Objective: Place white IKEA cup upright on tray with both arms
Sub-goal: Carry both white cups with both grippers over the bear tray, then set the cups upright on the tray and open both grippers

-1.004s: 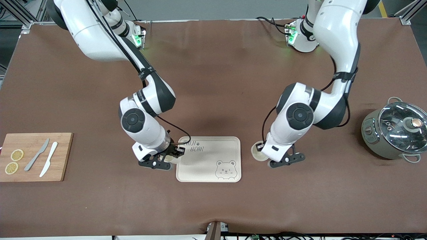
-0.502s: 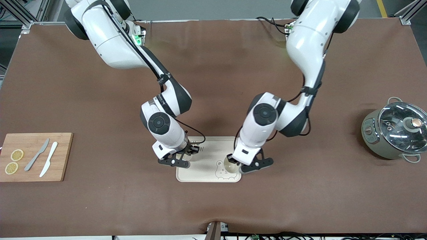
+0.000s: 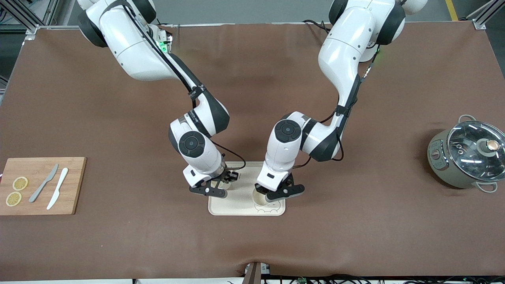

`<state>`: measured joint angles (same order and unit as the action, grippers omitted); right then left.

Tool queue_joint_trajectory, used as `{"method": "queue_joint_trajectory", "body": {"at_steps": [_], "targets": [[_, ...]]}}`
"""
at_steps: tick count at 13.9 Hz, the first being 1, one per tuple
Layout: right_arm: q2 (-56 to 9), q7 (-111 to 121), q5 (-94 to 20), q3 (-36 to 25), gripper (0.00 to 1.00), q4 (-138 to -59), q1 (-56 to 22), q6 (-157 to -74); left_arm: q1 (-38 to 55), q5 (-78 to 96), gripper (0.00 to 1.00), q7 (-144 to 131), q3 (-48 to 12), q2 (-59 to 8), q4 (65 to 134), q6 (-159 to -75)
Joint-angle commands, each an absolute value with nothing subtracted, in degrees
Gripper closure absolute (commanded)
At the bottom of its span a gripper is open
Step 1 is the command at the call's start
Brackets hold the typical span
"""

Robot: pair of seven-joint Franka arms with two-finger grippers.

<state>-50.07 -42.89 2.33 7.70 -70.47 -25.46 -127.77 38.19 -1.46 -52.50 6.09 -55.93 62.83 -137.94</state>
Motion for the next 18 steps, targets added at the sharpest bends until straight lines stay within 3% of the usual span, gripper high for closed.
{"method": "queue_joint_trajectory", "body": {"at_steps": [1, 3, 5, 6, 8, 9, 10, 14, 18], "targets": [[-51.24, -45.79, 3.6, 7.47, 0.39, -68.64, -25.93, -128.41, 39.64, -2.64, 1.0, -53.09, 6.94, -57.22, 62.05, -136.59], [-51.07, -45.79, 3.6, 7.47, 0.16, -68.55, -25.84, -128.41, 39.73, -2.64, 1.0, -52.82, 7.03, -57.74, 62.05, -134.22], [-50.45, -45.7, 3.6, 7.38, 0.1, -68.47, -25.05, -128.32, 40.16, -2.72, 1.0, -52.73, 7.03, -58.01, 62.05, -132.81], [-49.49, -45.7, 3.6, 7.38, 0.0, -68.38, -24.53, -128.23, 40.17, -2.72, 1.0, -52.73, 7.03, -57.92, 62.05, -132.11], [-48.17, -45.35, 3.52, 7.29, 0.0, -68.29, -22.42, -127.36, 40.25, -2.72, 1.0, -52.73, 7.03, -57.75, 62.05, -131.22], [-47.21, -45.09, 3.43, 7.38, 0.0, -68.29, -21.28, -127.35, 40.17, -2.12, 0.83, -52.73, 6.86, -57.57, 61.96, -130.52], [-46.85, -45.09, 3.34, 7.64, 0.0, -68.29, -20.05, -127.35, 40.17, -2.81, 0.01, -52.73, 7.12, -57.39, 61.96, -130.26], [-41.32, -35.56, 2.37, 8.18, 0.0, -68.55, -13.46, -123.69, 40.08, -2.55, 0.0, -52.74, 7.03, -54.77, 61.52, -127.2], [-36.4, -25.23, 1.32, 7.91, 0.0, -69.26, -6.87, -114.63, 34.91, -1.85, 0.0, -43.37, 6.68, -44.94, 61.35, -114.12]]}}
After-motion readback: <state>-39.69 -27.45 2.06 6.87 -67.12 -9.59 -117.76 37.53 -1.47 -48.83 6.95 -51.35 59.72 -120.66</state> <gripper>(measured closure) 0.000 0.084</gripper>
